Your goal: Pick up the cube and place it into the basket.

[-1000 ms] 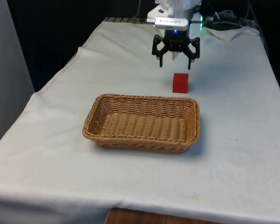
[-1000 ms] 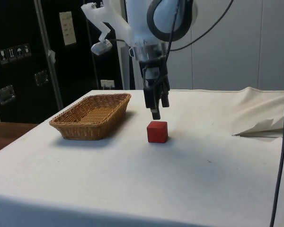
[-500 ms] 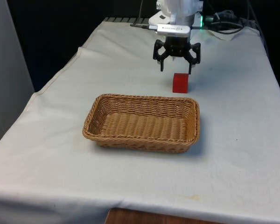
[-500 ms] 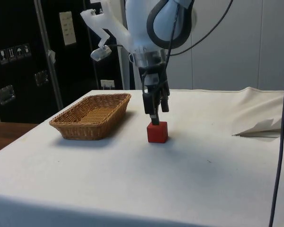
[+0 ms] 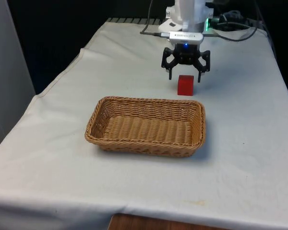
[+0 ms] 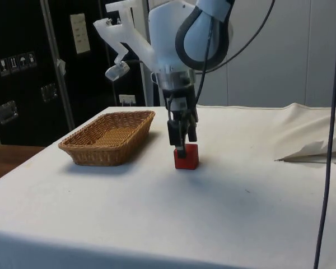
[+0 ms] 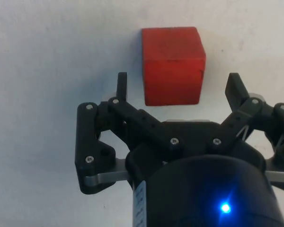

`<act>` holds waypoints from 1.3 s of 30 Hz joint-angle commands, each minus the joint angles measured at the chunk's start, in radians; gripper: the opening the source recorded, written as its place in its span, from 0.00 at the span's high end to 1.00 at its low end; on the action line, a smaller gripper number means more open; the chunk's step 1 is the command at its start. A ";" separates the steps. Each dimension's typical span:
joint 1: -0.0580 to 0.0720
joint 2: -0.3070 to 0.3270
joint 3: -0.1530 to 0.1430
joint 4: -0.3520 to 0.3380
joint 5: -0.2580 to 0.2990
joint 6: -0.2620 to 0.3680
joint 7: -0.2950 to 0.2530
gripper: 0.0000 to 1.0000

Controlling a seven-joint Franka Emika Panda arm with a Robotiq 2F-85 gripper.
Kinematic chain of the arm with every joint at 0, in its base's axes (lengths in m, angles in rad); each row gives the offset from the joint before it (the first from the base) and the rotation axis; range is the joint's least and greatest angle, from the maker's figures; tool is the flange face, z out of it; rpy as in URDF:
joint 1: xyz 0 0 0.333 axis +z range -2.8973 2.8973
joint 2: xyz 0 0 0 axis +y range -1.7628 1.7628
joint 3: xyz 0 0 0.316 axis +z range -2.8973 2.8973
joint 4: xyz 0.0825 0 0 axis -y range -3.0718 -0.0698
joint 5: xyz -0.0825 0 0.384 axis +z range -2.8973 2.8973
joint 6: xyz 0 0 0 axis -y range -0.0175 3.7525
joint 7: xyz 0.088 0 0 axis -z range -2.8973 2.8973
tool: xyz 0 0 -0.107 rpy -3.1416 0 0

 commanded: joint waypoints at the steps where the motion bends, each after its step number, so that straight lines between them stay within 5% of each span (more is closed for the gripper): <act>1: 0.004 0.013 0.003 -0.002 0.001 0.027 0.007 0.00; 11: 0.002 0.069 0.017 0.001 0.004 0.098 0.006 0.00; 39: 0.002 0.083 0.015 0.003 0.001 0.102 0.004 0.00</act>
